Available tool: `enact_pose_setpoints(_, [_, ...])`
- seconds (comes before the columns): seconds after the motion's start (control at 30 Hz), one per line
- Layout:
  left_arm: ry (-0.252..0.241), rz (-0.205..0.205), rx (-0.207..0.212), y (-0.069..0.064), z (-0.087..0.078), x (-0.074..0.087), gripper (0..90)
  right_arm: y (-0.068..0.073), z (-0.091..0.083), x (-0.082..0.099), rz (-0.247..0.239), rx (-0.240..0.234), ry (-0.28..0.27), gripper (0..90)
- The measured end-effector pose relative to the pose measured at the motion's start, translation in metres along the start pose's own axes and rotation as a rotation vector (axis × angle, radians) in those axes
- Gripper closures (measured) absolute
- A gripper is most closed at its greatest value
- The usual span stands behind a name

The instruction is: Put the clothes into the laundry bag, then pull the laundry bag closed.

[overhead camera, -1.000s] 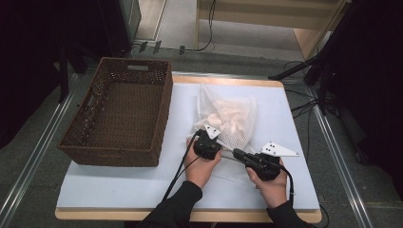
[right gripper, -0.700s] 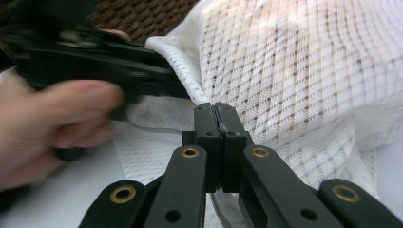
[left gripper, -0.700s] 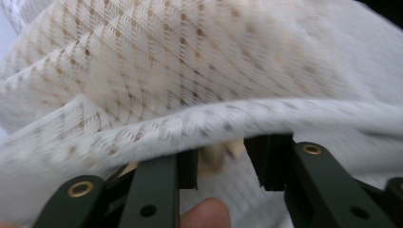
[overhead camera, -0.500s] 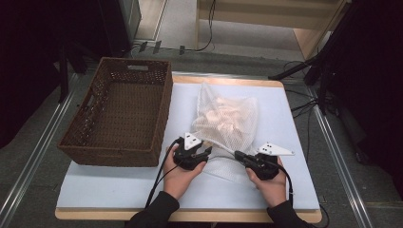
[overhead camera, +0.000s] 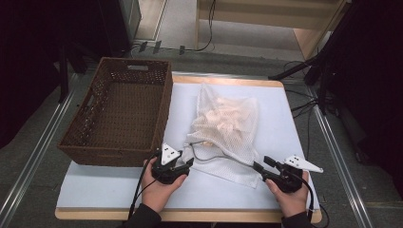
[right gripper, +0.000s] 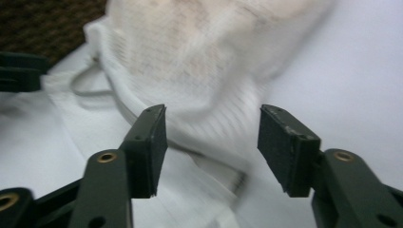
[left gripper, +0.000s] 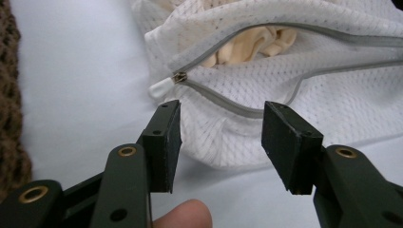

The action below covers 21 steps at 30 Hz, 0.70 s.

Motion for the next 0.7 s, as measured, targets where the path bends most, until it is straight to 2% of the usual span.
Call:
enact_pose_setpoints(0.07, [-0.005,0.009,-0.01,0.001,-0.001,0.002,47.6,-0.008,-0.004,0.008,0.028,0.028,0.022,41.8])
enact_pose_setpoints(0.17, [-0.022,-0.001,-0.033,0.005,-0.003,0.001,47.9,-0.013,-0.005,0.019,0.063,0.045,0.063,42.0])
enact_pose_setpoints(0.37, [-0.016,-0.013,-0.036,0.009,0.0,0.004,47.0,-0.006,0.001,0.029,0.063,0.054,0.115,43.6])
enact_pose_setpoints(0.57, [-0.014,-0.018,-0.038,0.009,0.0,0.005,46.9,0.008,0.011,0.034,0.003,0.078,0.167,54.0])
enact_pose_setpoints(0.7, [-0.012,-0.022,-0.036,0.009,0.001,0.005,46.9,0.012,0.013,0.037,-0.06,0.169,0.175,74.6])
Point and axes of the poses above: each handheld gripper's, and its own axes: z roughly forward along the jaws, x roughly out of its underside, y roughly to its left, the point moved 8 cm from there along z, roughly forward along the jaws, and after that the axes turned 11 degrees about y, right-handed, at the moved point
